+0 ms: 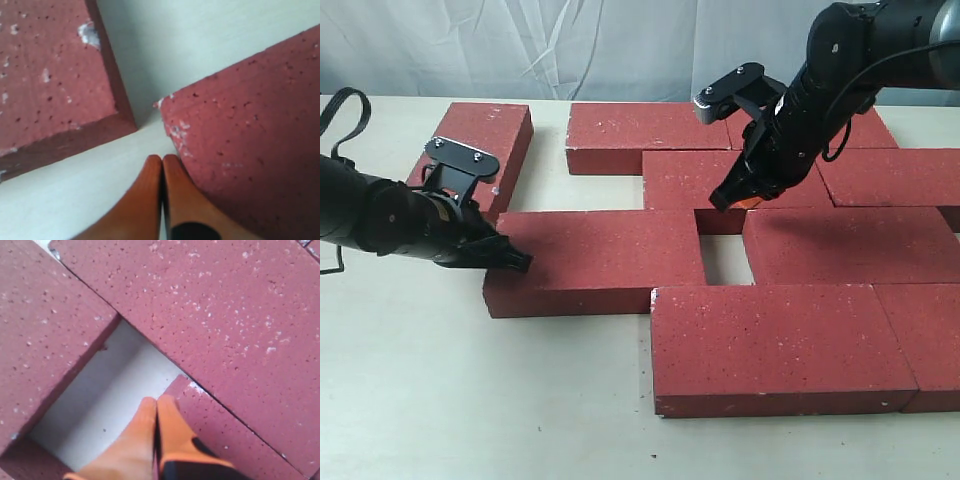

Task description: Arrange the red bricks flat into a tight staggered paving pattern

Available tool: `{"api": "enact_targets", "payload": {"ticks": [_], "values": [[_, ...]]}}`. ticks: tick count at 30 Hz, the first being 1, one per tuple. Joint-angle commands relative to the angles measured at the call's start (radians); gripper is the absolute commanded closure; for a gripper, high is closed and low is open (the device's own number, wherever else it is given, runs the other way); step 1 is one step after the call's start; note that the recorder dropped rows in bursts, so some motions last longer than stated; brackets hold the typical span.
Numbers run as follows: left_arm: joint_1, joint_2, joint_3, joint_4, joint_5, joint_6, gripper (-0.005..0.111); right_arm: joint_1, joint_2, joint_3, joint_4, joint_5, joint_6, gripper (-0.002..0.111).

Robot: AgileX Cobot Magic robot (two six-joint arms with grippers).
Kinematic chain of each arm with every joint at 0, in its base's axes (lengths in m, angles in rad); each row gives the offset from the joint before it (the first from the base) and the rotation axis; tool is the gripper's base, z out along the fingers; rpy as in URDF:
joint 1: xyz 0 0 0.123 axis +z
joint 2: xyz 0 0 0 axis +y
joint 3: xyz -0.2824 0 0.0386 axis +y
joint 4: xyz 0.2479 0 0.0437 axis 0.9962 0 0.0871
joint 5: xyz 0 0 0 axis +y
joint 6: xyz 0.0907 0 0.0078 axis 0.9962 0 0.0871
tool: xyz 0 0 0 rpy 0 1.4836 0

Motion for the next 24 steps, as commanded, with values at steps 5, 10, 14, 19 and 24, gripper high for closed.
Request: {"api": "enact_targets", "payload": {"ticks": [5,10,14,19,24], "values": [[-0.065,0.044,-0.067,0.003,0.032,-0.002,0.107,-0.005,-0.01,-0.002,0.014,-0.02,-0.002,0.109],[-0.103,0.048,-0.067,0.003,0.024,-0.002,0.107,-0.005,-0.01,-0.002,0.014,-0.023,-0.002,0.109],[-0.114,0.048,-0.067,0.003,0.011,-0.002,0.107,-0.005,-0.01,-0.002,0.018,-0.025,-0.002,0.109],[-0.121,0.081,-0.091,-0.001,-0.013,-0.002,0.107,-0.005,-0.01,-0.002,0.024,-0.03,-0.002,0.109],[-0.193,0.088,-0.114,-0.001,-0.013,-0.002,0.107,-0.005,-0.01,-0.002,0.024,-0.03,-0.002,0.109]]}}
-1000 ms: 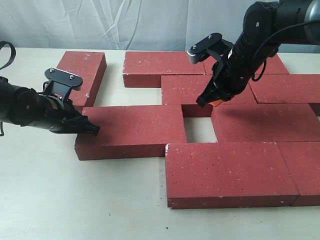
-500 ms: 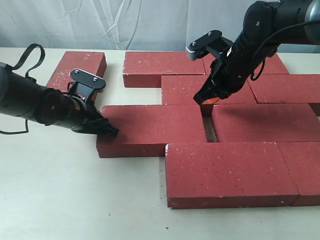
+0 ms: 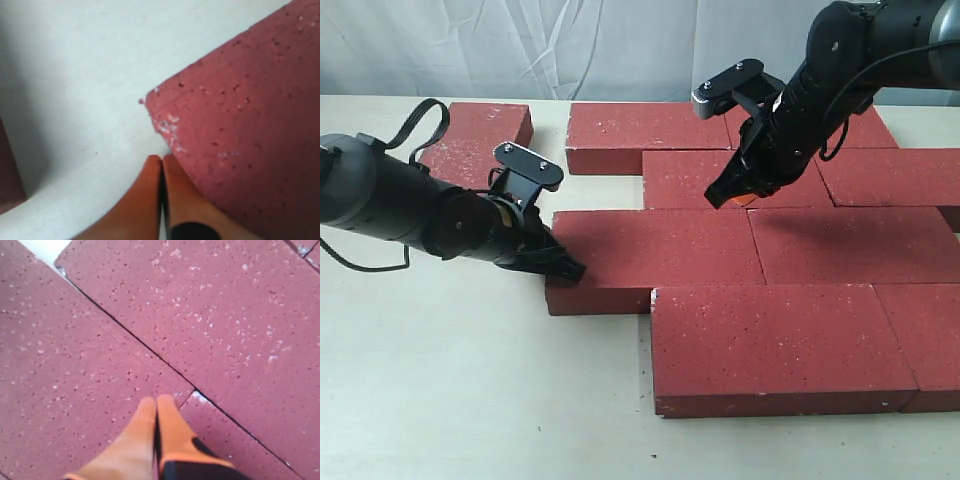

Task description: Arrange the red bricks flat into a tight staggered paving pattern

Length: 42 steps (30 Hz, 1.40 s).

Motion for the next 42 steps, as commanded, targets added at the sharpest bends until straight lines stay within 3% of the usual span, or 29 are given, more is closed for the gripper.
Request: {"api": "enact_targets", "payload": {"ticks": [1,12,17,26,34,38,40,42], "values": [[-0.055,0.007,-0.019,0.001,-0.011,-0.002,0.107,-0.005,-0.01,-0.002,0.0,-0.012,-0.002,0.109],[-0.055,0.038,-0.037,0.021,0.003,-0.002,0.107,-0.005,-0.01,-0.002,0.005,-0.02,-0.002,0.109],[-0.053,0.0,-0.037,0.06,0.097,0.0,0.107,-0.005,-0.01,-0.002,0.007,-0.02,-0.002,0.109],[0.045,-0.046,-0.037,0.067,0.139,-0.004,0.107,-0.005,-0.01,-0.002,0.008,-0.025,-0.002,0.109],[0.059,-0.166,-0.037,0.133,0.142,-0.002,0.107,-0.005,-0.007,-0.002,0.018,-0.031,-0.002,0.109],[0.121,-0.234,-0.038,0.174,0.005,-0.002,0.107,-0.005,-0.007,-0.002,0.039,-0.035,-0.002,0.109],[0.176,-0.237,-0.051,0.119,-0.081,-0.009,0.107,-0.005,-0.007,-0.002,0.043,-0.035,-0.002,0.109],[0.23,-0.216,-0.102,0.039,-0.065,-0.008,0.107,-0.005,-0.007,-0.002,0.046,-0.035,-0.002,0.109]]}}
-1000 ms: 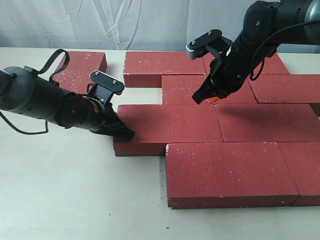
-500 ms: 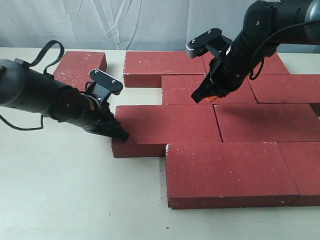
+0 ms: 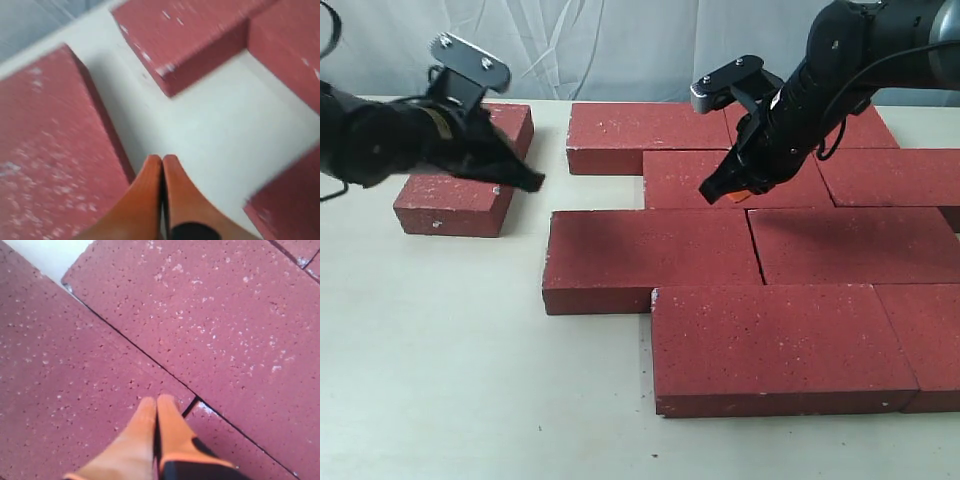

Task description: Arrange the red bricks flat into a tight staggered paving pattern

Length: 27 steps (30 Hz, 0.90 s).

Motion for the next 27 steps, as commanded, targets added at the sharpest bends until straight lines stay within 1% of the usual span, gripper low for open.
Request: {"api": "enact_targets", "payload": {"ticks": [1,2,5,8,12,15,18,23,27], "values": [[0.101,0.019,-0.088,-0.108,-0.013,-0.008,0.107,-0.003,-0.007,-0.002,0.012,-0.01,-0.002,0.109],[0.127,0.041,-0.14,-0.108,0.052,-0.006,0.107,-0.003,-0.007,-0.002,0.014,-0.012,-0.002,0.109],[0.168,0.106,-0.268,-0.099,0.182,-0.006,0.107,-0.003,-0.007,-0.002,0.021,-0.019,-0.002,0.109],[0.192,0.176,-0.378,-0.099,0.266,-0.006,0.107,-0.003,-0.007,-0.002,0.041,-0.027,-0.002,0.109],[0.23,0.264,-0.503,-0.099,0.308,-0.023,0.107,-0.003,-0.007,-0.002,0.043,-0.027,-0.002,0.109],[0.256,0.326,-0.581,-0.099,0.296,-0.055,0.107,-0.003,-0.007,-0.002,0.043,-0.035,-0.002,0.109],[0.256,0.402,-0.689,-0.068,0.311,-0.053,0.107,-0.003,-0.007,-0.002,0.048,-0.041,-0.002,0.109],[0.228,0.561,-0.934,-0.005,0.431,-0.049,0.107,-0.003,-0.007,-0.002,0.048,-0.046,-0.002,0.109],[0.228,0.682,-1.108,-0.005,0.51,-0.049,0.107,-0.003,-0.007,-0.002,0.048,-0.05,-0.002,0.109]]}}
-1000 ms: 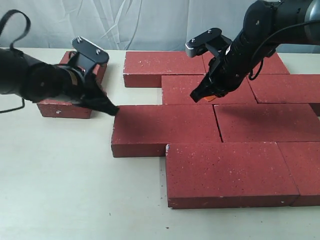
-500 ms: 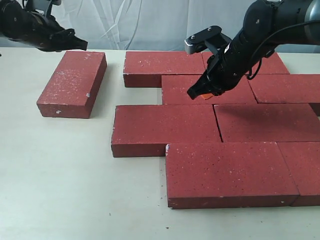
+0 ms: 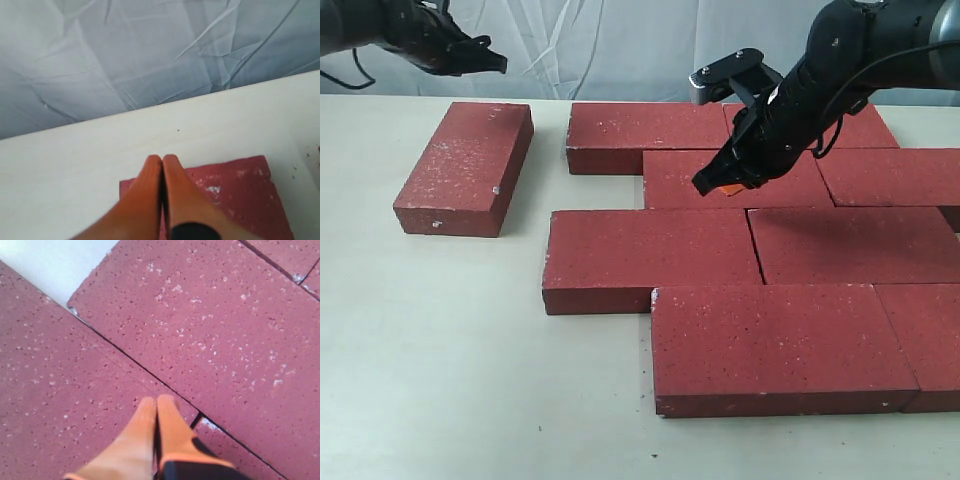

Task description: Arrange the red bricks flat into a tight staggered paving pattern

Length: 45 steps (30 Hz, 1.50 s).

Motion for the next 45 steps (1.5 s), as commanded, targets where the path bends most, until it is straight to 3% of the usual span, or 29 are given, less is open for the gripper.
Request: {"api": "enact_targets", "payload": {"ticks": [1,6,13,27,45], "values": [[-0.006,0.129,-0.167,0.012,0.091,-0.005,0.107,-0.003,-0.007,-0.002,0.005,-0.015,-0.002,0.109],[-0.008,0.221,-0.294,0.011,0.104,-0.005,0.107,-0.003,-0.007,-0.002,0.008,-0.017,-0.002,0.109],[-0.008,0.285,-0.378,0.007,0.105,-0.005,0.107,-0.003,-0.007,-0.002,0.008,-0.017,-0.002,0.109],[-0.008,0.325,-0.398,-0.02,0.133,-0.005,0.107,-0.003,-0.007,-0.002,0.015,-0.015,-0.002,0.109],[-0.008,0.288,-0.432,-0.017,0.499,0.095,0.107,-0.003,-0.007,-0.002,0.015,-0.02,-0.011,0.109]]}}
